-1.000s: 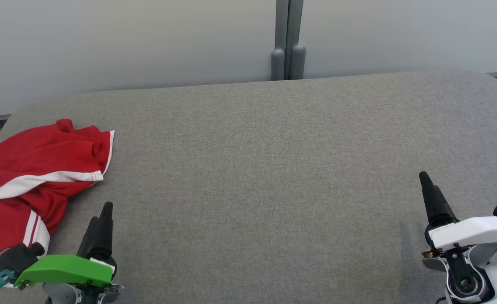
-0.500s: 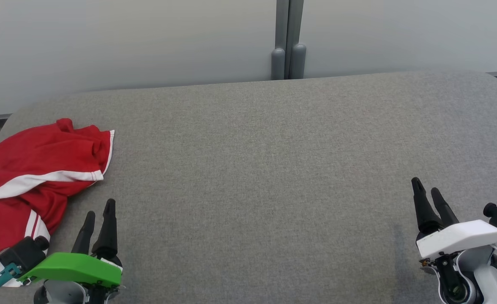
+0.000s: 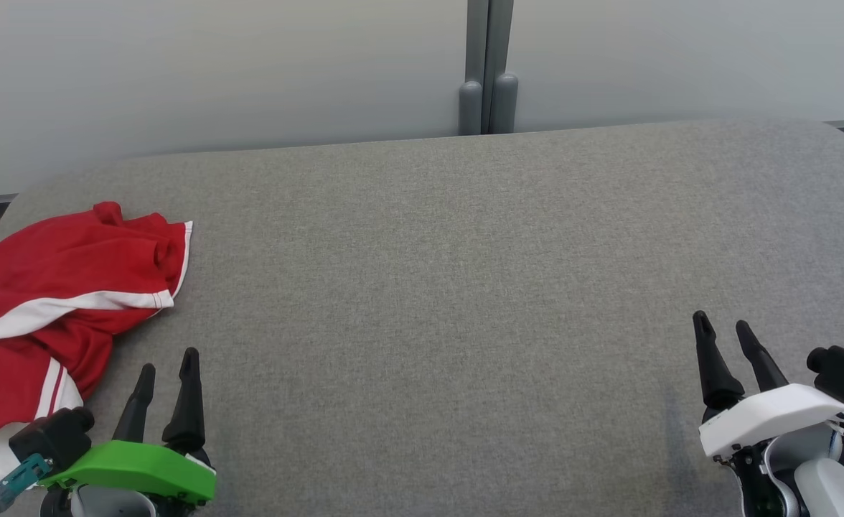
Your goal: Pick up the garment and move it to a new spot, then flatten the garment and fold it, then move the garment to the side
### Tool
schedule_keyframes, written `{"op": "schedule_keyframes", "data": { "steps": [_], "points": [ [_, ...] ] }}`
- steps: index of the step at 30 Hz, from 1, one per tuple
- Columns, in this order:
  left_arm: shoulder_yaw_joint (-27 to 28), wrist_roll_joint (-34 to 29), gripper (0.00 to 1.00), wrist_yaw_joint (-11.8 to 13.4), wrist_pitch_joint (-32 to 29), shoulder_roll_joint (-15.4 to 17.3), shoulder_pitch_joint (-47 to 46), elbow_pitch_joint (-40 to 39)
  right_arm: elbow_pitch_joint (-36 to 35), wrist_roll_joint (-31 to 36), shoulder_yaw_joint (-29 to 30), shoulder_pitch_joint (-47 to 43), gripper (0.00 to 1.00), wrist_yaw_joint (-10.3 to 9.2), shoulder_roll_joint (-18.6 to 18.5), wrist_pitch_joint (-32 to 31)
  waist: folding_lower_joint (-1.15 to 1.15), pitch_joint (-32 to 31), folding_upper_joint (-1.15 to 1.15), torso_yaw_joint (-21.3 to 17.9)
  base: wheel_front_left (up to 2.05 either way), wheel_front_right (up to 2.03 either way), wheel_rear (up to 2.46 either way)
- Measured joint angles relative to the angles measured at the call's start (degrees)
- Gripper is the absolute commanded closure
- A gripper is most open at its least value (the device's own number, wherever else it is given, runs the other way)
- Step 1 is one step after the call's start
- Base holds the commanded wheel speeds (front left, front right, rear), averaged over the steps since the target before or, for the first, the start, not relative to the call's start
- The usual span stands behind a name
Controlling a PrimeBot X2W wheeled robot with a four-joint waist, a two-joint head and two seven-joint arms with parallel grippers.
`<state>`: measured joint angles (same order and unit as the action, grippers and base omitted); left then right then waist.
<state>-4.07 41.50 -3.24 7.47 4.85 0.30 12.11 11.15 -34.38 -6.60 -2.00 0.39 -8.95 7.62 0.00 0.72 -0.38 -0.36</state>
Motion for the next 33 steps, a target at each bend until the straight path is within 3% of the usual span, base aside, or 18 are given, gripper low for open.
{"op": "schedule_keyframes", "data": {
  "steps": [33],
  "points": [
    [2.0, -26.4, 0.00, -0.1, 6.8, -0.3, 3.0, -1.8, -2.3, 27.1, -2.8, -1.0, 0.00, -1.56, -3.4, 6.6, 0.00, 0.2, 0.00, -0.8, 0.00, 0.00, 0.00]
  ]
}}
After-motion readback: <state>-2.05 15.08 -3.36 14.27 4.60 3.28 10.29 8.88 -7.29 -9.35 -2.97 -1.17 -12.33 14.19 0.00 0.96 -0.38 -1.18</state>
